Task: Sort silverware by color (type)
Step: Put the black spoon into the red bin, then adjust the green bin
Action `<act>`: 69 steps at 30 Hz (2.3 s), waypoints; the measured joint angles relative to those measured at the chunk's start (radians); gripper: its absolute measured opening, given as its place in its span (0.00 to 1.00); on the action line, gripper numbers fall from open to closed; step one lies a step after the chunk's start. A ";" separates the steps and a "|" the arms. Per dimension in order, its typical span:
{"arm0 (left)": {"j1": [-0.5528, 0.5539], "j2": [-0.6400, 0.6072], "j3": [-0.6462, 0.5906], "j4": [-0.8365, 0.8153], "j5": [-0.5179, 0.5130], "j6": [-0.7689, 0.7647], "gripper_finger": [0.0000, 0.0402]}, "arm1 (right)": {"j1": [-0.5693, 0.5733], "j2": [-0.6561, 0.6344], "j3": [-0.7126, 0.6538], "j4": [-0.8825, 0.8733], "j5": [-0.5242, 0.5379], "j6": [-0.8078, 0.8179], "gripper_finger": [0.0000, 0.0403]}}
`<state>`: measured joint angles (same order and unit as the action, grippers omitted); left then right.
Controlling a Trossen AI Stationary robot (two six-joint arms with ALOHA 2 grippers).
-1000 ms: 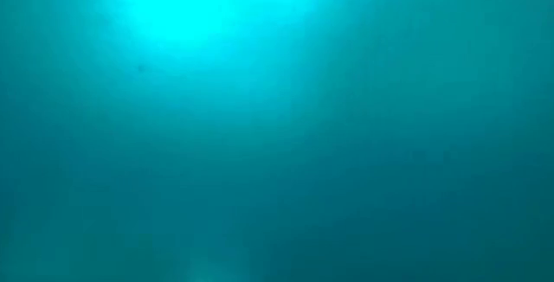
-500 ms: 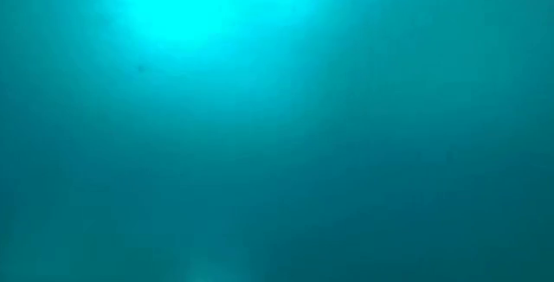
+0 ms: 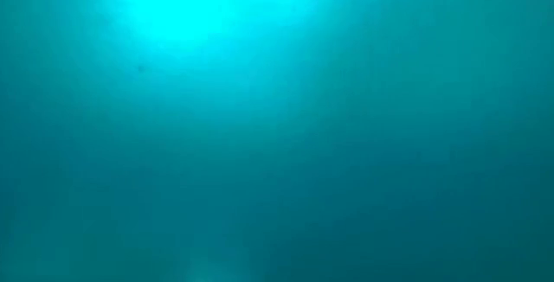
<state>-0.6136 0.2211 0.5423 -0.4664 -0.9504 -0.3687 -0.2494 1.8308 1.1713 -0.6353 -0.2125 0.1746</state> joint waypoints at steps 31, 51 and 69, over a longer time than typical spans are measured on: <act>0.000 0.000 0.000 0.000 0.000 0.000 0.27 | -0.072 -0.027 0.465 0.018 0.371 -0.415 0.02; 0.000 0.000 0.000 -0.010 -0.014 -0.018 0.27 | -0.198 0.094 0.563 0.013 0.362 -0.437 0.15; 0.070 0.216 0.000 -0.023 -0.008 -0.170 0.27 | -0.177 0.018 0.593 -0.385 0.342 -0.250 0.23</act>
<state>-0.5434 0.4368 0.5420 -0.4896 -0.9580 -0.5385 -0.4262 1.8484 1.7645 -1.0202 0.1298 -0.0757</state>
